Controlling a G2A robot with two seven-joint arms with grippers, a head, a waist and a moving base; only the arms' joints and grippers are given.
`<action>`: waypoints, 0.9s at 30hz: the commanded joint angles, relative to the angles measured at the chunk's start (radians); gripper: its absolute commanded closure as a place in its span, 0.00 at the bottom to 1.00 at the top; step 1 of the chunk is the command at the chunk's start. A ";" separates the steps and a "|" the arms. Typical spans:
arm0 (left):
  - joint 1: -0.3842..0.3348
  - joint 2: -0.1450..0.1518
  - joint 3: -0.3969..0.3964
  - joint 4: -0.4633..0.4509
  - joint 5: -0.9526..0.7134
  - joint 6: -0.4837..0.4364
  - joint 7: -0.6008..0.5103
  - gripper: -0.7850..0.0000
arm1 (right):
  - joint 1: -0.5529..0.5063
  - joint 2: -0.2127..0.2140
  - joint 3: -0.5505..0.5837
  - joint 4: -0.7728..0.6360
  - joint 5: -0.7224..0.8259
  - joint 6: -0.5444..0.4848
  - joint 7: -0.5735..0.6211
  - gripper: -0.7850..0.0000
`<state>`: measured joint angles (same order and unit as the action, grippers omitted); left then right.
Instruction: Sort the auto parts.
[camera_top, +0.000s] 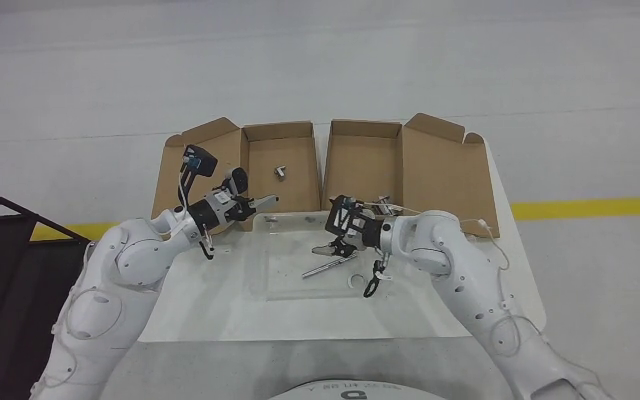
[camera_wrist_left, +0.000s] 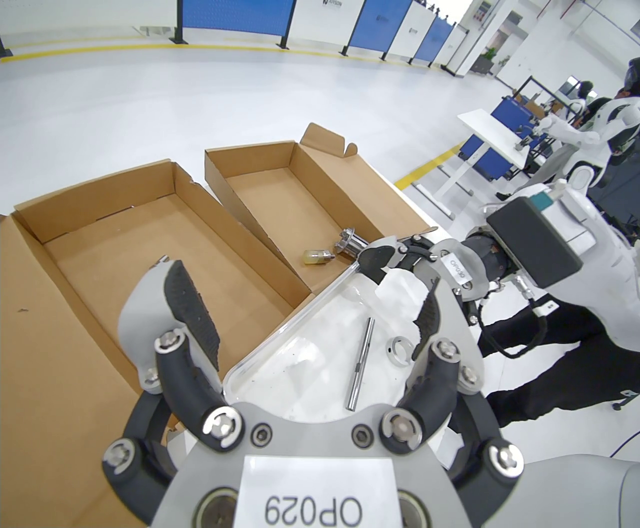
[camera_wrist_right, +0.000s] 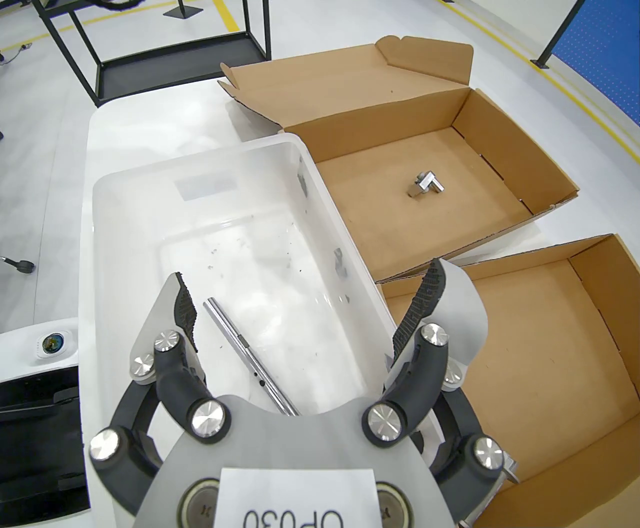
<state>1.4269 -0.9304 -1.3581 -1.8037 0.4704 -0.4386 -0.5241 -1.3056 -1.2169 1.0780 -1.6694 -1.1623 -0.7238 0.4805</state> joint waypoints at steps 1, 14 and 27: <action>0.000 0.000 0.000 0.000 0.000 0.000 0.000 0.00 | 0.000 0.000 0.001 0.001 0.001 0.000 0.000 0.00; 0.000 0.000 0.000 0.000 0.000 0.000 0.000 0.00 | 0.091 -0.013 -0.151 0.103 0.049 -0.046 0.261 0.00; 0.000 0.000 0.000 0.000 0.000 0.000 0.000 0.00 | 0.102 -0.006 -0.228 0.100 0.023 -0.044 0.387 0.07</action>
<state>1.4269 -0.9304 -1.3581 -1.8037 0.4704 -0.4386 -0.5241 -1.2035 -1.2240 0.8506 -1.5689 -1.1360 -0.7767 0.8643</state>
